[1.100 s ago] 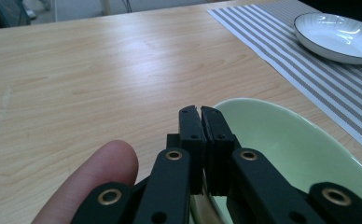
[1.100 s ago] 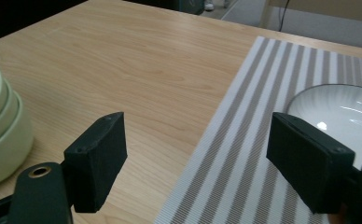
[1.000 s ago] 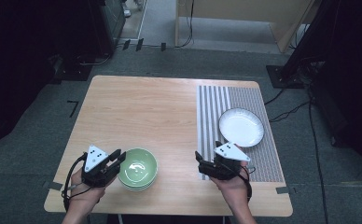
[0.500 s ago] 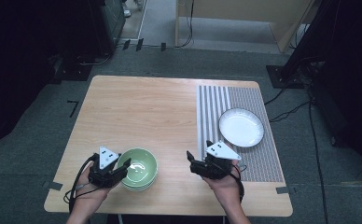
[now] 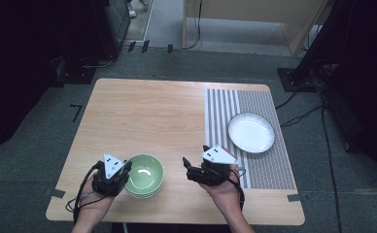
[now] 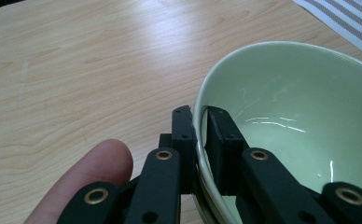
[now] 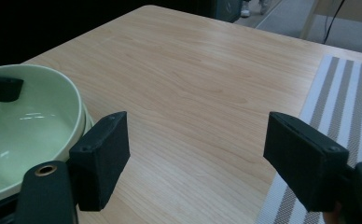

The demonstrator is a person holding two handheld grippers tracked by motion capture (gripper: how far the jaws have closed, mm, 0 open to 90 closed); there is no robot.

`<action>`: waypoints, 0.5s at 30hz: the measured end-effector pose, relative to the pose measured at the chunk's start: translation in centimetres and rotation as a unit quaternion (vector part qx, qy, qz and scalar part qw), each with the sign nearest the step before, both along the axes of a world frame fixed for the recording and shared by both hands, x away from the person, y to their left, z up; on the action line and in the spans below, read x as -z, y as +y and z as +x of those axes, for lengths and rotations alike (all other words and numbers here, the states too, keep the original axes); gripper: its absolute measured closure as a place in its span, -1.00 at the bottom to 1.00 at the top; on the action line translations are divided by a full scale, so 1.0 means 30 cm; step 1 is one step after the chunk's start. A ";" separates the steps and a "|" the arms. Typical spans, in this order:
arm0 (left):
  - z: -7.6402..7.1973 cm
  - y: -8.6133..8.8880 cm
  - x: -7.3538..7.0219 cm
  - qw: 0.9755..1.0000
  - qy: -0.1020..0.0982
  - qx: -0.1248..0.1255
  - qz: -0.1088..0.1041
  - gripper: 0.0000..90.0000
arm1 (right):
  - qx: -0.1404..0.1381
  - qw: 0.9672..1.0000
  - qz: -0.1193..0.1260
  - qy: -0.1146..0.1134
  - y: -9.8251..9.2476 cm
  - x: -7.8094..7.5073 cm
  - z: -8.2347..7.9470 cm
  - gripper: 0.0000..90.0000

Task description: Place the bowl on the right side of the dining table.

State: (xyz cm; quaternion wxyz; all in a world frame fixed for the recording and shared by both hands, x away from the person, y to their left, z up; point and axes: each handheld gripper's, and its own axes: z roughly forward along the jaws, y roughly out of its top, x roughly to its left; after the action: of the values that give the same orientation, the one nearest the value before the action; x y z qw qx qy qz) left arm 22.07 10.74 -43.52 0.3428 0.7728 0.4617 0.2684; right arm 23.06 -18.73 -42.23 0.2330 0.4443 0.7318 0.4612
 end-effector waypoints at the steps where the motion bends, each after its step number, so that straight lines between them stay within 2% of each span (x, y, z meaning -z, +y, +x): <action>1: -0.001 -0.001 0.001 1.000 -0.003 0.001 0.000 0.82 | -0.002 1.000 -0.001 -0.001 0.004 0.001 0.001 -0.51; 5: -0.006 -0.002 0.001 1.000 -0.013 0.006 0.005 0.82 | -0.008 1.000 -0.002 0.003 0.024 0.007 0.003 -0.51; 8: -0.008 0.001 -0.001 1.000 -0.019 0.008 0.000 0.83 | -0.013 1.000 0.000 0.006 0.044 0.013 0.004 -0.50; 9: -0.011 0.003 -0.005 1.000 -0.023 0.009 -0.007 0.84 | -0.018 1.000 -0.001 0.007 0.056 0.017 0.006 -0.50; 10: -0.013 0.007 -0.015 0.999 -0.025 0.011 -0.026 0.84 | -0.018 1.000 -0.001 0.007 0.056 0.017 0.006 -0.50; 11: -0.017 0.003 -0.022 0.999 -0.033 0.013 -0.016 0.84 | -0.019 1.000 -0.001 0.008 0.062 0.019 0.007 -0.50; 12: -0.027 -0.008 -0.028 0.999 -0.047 0.014 0.004 0.84 | -0.022 1.000 0.000 0.009 0.076 0.023 0.009 -0.50; 15: -0.027 -0.006 -0.026 0.999 -0.047 0.016 0.002 0.84 | -0.024 1.000 -0.001 0.010 0.087 0.024 0.010 -0.49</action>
State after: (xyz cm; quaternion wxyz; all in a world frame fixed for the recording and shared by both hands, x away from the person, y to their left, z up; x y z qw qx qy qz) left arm 21.26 10.57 -42.75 0.3668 0.7671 0.4322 0.3003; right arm 23.36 -16.13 -42.96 0.2149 0.4311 0.7448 0.4619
